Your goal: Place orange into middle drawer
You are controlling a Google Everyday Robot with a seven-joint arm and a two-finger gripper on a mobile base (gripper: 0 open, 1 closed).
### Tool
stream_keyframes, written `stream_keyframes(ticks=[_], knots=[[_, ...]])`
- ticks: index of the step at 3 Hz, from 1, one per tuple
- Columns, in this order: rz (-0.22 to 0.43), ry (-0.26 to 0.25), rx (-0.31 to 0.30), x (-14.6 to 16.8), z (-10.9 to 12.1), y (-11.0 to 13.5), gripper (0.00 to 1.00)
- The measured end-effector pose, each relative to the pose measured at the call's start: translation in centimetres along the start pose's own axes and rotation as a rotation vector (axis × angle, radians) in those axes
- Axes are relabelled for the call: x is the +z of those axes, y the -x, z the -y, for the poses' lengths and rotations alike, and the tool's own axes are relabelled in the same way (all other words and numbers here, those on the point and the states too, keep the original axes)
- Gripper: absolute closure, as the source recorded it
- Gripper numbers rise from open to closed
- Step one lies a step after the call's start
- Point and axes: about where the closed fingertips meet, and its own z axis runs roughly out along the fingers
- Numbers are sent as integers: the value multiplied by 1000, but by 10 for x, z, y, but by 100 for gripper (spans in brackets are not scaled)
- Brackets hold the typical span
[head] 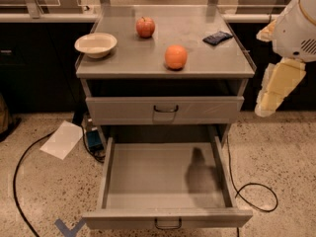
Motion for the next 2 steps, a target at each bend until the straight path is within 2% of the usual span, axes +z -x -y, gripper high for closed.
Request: stream_keyframes(ticks=[1, 2], knots=[[29, -21, -33, 32, 49, 7, 0], [68, -19, -68, 70, 102, 20, 0]])
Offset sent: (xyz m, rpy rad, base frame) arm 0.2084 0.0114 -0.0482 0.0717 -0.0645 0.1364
